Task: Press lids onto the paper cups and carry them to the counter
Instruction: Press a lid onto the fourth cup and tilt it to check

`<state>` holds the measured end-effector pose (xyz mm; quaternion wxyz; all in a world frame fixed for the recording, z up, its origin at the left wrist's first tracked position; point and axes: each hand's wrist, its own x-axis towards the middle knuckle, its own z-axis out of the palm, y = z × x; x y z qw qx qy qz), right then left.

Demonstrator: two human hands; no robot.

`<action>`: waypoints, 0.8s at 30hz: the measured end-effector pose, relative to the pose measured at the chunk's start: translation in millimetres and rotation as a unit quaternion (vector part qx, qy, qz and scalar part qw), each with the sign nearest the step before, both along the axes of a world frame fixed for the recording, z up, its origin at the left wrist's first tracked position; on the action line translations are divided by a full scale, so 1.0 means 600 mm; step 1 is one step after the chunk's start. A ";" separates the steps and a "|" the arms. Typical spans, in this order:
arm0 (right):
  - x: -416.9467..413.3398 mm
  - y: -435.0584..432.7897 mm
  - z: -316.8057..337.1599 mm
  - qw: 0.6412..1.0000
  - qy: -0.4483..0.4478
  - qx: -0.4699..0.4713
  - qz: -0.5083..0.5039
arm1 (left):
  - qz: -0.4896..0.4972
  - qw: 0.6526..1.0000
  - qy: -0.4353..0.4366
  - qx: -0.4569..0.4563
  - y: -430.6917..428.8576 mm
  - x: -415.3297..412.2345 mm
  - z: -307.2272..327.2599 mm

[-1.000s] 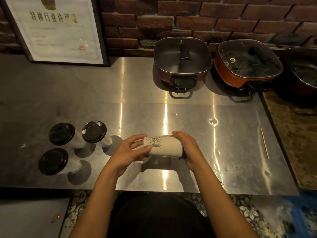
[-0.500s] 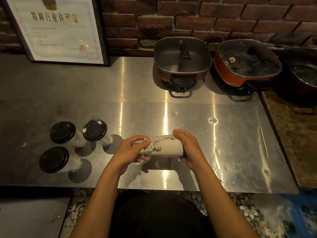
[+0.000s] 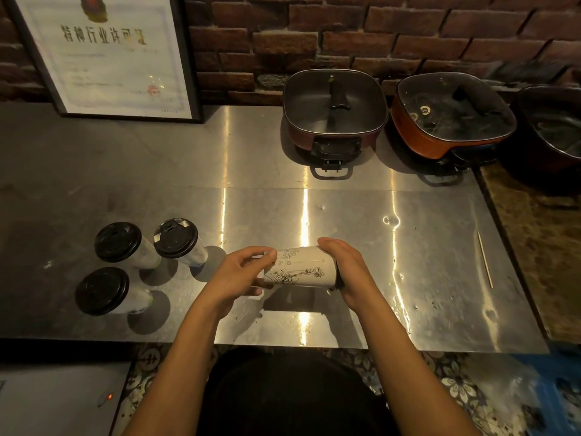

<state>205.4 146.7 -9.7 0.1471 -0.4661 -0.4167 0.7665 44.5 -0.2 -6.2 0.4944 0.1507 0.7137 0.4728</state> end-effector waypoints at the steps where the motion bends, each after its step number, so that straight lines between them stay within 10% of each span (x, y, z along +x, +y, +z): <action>1: 0.000 0.000 0.000 1.000 -0.001 0.004 0.001 | 0.000 1.000 -0.001 0.002 0.000 0.000 -0.002; 24: 0.001 0.008 -0.002 1.000 0.004 0.016 -0.020 | 0.030 0.998 -0.057 0.016 0.005 -0.008 0.000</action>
